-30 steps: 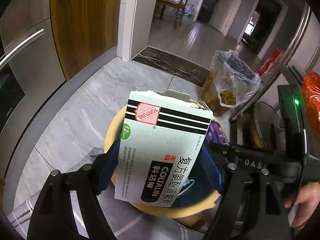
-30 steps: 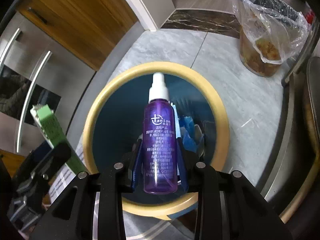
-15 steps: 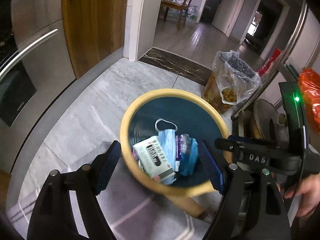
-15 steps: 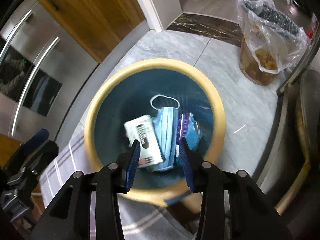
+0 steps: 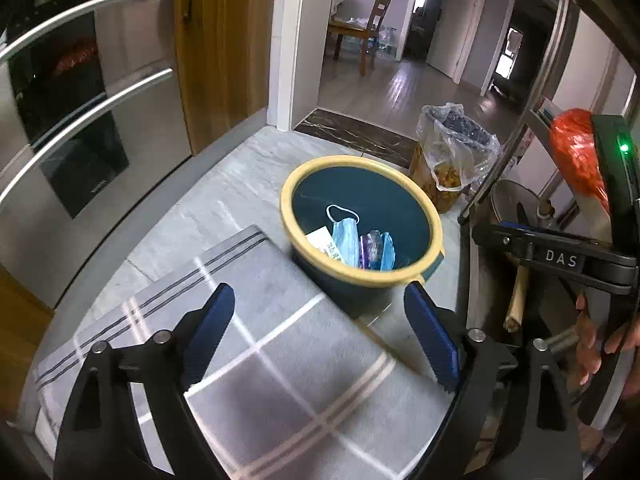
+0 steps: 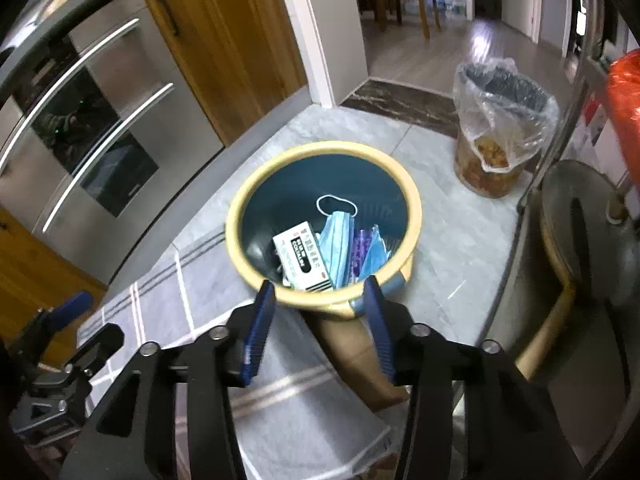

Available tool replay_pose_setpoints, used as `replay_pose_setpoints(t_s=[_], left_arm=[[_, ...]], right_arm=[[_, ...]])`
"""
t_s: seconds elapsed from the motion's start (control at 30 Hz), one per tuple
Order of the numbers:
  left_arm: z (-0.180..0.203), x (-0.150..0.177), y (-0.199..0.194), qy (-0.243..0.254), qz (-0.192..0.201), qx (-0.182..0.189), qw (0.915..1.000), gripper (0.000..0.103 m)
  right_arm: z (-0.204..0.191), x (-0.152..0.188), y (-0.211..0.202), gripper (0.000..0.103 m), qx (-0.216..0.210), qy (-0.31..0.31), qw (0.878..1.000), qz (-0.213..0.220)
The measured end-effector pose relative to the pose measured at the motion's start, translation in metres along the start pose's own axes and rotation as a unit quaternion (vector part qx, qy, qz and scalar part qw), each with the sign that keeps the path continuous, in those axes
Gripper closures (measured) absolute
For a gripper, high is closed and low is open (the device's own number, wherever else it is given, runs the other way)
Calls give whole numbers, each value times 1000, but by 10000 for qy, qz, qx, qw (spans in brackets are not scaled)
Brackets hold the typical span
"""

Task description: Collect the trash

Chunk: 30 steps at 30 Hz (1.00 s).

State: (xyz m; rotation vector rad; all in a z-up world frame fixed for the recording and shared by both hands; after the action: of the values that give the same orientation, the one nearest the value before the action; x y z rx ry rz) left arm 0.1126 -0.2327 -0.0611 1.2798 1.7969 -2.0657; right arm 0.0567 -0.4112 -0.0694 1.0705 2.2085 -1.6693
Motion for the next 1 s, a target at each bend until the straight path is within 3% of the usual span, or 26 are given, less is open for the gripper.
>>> replay_pose_setpoints(t_s=[0.1, 0.3, 0.5, 1.0], left_arm=[[-7, 12, -19, 45, 89, -160, 9998, 5], [-8, 18, -35, 73, 363, -351, 9987, 6], [-7, 21, -32, 66, 418, -336, 9985, 6], [-15, 23, -33, 33, 504, -413, 9979, 6]], right_arm=[[-9, 12, -15, 26, 33, -83, 9999, 137], [-16, 35, -30, 10, 192, 13, 9994, 294], [-26, 45, -27, 9, 432, -361, 9981, 246], [-27, 46, -28, 9, 499, -395, 9974, 329]])
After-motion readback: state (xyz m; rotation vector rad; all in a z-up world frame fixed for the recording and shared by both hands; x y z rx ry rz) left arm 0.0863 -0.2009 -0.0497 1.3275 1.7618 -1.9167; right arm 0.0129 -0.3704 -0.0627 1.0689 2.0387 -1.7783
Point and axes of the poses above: each gripper's, at about its wrist camera, not at the fingertips, and y roughly the way its jaws point, z to its right, x to its underside, the point moved 7 cm from there along y, roughly the way its jaws point, and after that the axes turned 12 degrees about -x, right-handed, at the moved point
